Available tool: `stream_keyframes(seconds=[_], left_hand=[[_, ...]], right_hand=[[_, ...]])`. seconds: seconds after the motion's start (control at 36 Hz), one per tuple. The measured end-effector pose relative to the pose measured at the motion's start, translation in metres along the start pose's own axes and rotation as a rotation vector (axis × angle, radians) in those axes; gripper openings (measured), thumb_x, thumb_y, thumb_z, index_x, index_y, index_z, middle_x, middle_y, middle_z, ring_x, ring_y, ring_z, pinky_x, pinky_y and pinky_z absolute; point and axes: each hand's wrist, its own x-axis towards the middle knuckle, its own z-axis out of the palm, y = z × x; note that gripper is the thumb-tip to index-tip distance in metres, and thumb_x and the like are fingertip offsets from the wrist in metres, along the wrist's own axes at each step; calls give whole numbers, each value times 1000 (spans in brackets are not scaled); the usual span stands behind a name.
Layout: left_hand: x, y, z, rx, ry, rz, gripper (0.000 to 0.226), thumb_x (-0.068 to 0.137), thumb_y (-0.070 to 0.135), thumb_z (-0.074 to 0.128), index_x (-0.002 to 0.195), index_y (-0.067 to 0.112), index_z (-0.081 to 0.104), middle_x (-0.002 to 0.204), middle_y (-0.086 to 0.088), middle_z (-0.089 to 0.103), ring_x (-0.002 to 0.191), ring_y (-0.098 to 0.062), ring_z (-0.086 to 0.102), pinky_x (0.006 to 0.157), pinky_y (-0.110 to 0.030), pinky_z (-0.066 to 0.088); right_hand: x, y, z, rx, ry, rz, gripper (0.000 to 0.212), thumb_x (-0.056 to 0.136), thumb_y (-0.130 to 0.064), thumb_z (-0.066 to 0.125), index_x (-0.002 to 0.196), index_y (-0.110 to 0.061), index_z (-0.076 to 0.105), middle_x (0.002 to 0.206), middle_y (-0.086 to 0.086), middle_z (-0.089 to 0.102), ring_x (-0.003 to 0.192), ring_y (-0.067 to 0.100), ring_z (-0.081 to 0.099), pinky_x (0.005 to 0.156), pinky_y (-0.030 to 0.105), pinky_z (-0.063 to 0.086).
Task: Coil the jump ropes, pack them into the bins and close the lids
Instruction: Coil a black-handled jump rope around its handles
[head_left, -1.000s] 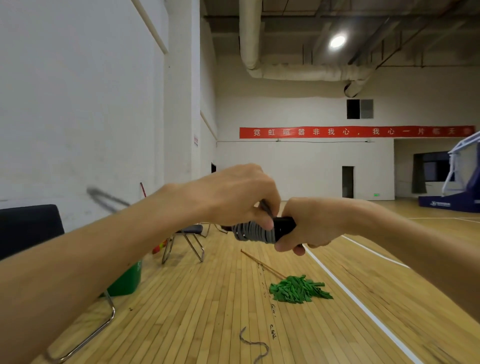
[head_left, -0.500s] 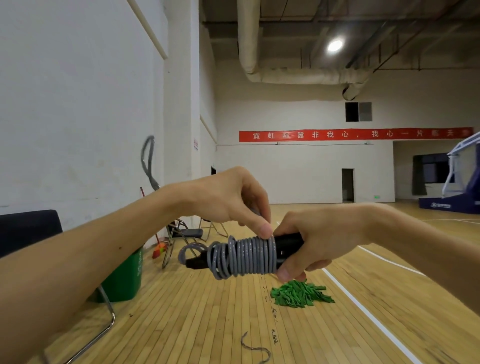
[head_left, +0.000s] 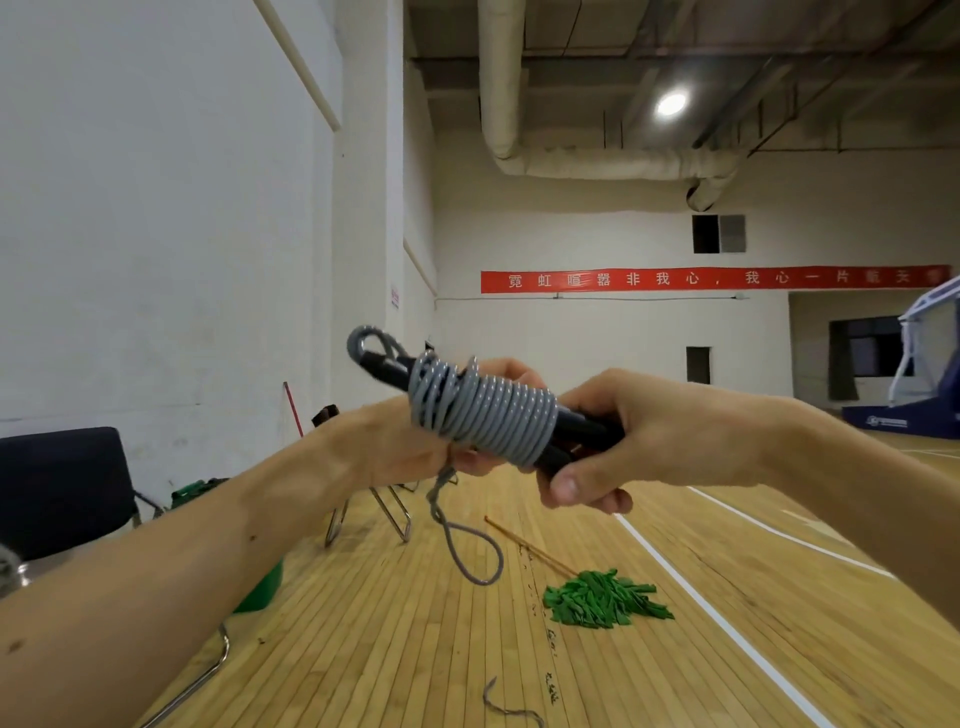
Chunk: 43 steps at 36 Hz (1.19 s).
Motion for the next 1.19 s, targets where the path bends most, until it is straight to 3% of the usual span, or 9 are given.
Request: stream_keyframes(seconds=[0.06, 0.22, 0.5, 0.64, 0.75, 0.86, 0.94, 1.08, 1.19], left_hand=[[-10, 17, 16, -87, -43, 27, 27, 105, 14, 44, 120, -6, 55, 75, 0, 61, 56, -6, 54, 50, -17, 45], [-27, 31, 48, -134, 6, 31, 25, 105, 31, 46, 96, 13, 62, 69, -3, 61, 49, -13, 42, 43, -21, 32], [-31, 29, 67, -74, -16, 3, 17, 106, 23, 46, 117, 17, 57, 83, -7, 64, 53, -11, 50, 49, -22, 39], [-34, 29, 75, 56, -37, -46, 37, 107, 22, 45, 143, 26, 39, 79, -3, 68, 51, -10, 52, 50, -22, 43], [-33, 28, 76, 311, -19, -43, 30, 107, 27, 44, 136, 18, 47, 73, 1, 66, 49, -7, 50, 52, -21, 45], [-35, 34, 74, 660, 43, 19, 21, 105, 31, 48, 103, 14, 59, 77, 3, 66, 53, 2, 57, 57, -25, 45], [-36, 42, 66, 875, 75, 92, 26, 104, 36, 50, 91, 16, 62, 78, 0, 65, 65, -12, 62, 69, -39, 55], [-36, 58, 56, 1096, 104, 237, 25, 98, 43, 59, 102, 22, 72, 80, 9, 66, 71, -9, 61, 72, -34, 53], [-31, 69, 49, 1139, 85, 342, 26, 93, 43, 66, 102, 22, 75, 81, 13, 67, 70, -3, 57, 70, -20, 48]], right_hand=[[0, -1, 0, 25, 67, -10, 15, 86, -12, 72, 100, -8, 68, 89, 11, 65, 67, 12, 60, 63, 22, 53], [6, 11, -2, 77, 270, 54, 18, 94, -10, 66, 108, 1, 66, 84, 5, 69, 65, 12, 61, 61, 22, 53], [17, 33, 1, -16, 448, 202, 22, 92, -13, 70, 108, -5, 57, 79, 4, 71, 62, 12, 64, 60, 25, 54], [21, 42, -3, -194, 570, 267, 22, 91, -20, 73, 102, -14, 54, 74, 2, 71, 52, 4, 61, 53, 18, 50], [22, 50, -1, -240, 551, 290, 21, 91, -20, 73, 100, -15, 55, 66, -2, 68, 50, 4, 60, 51, 19, 48], [23, 52, 1, -314, 513, 313, 17, 92, -20, 72, 97, -14, 57, 70, 0, 68, 51, 6, 60, 52, 20, 50], [23, 50, 0, -346, 432, 360, 16, 92, -21, 73, 95, -10, 62, 74, 3, 71, 52, 9, 61, 52, 21, 50], [19, 45, 3, -388, 308, 405, 16, 91, -24, 74, 90, -12, 64, 68, -1, 69, 49, 9, 59, 50, 21, 48], [20, 40, 8, -465, 213, 424, 18, 92, -28, 73, 83, -15, 64, 63, -5, 67, 48, 7, 58, 53, 21, 49]])
